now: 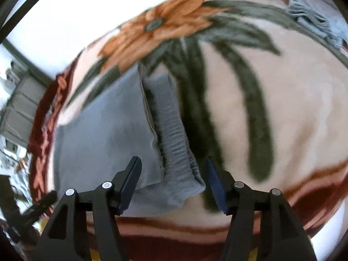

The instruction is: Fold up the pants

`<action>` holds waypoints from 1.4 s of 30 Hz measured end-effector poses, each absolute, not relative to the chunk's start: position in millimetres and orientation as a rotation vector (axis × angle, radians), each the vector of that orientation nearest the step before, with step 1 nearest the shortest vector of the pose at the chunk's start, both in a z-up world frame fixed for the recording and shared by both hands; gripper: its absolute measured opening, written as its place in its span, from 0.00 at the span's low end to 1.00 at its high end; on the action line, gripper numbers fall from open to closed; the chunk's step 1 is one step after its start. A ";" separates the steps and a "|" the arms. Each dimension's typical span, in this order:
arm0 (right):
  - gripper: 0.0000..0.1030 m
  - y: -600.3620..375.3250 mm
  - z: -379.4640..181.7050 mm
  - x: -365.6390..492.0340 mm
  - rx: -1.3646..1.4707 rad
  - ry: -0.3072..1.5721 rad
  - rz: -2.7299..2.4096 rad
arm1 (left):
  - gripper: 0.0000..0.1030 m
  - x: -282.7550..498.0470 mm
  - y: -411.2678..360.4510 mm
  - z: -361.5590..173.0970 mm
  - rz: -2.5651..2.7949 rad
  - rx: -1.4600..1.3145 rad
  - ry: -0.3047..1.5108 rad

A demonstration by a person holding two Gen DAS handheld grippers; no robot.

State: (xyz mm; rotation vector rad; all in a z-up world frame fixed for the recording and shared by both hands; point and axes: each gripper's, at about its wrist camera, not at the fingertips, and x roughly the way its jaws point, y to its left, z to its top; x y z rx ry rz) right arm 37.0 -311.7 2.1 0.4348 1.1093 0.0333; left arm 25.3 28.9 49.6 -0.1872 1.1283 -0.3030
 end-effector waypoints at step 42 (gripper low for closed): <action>0.22 -223.8 101.9 12.9 0.067 0.905 0.173 | 0.66 14.1 50.1 83.0 -0.226 -0.158 1.068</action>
